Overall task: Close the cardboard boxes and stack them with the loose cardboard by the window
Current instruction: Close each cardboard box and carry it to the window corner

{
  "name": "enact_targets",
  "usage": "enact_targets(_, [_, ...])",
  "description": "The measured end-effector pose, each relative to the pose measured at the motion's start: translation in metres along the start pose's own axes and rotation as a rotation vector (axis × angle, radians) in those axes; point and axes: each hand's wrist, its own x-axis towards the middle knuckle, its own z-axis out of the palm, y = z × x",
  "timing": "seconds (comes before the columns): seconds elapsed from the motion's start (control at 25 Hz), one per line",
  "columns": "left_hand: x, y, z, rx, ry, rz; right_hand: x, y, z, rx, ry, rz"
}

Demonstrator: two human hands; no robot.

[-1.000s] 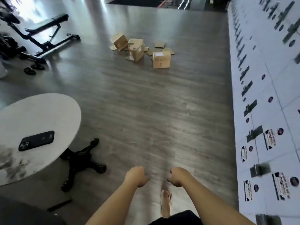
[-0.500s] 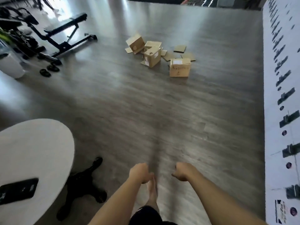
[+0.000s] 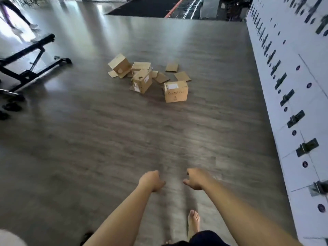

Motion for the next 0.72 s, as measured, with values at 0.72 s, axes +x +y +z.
enact_targets(0.72, [0.302, 0.026, -0.282, -0.120, -0.014, -0.096, 0.367, -0.048, -0.280, -0.117, -0.046, -0.119])
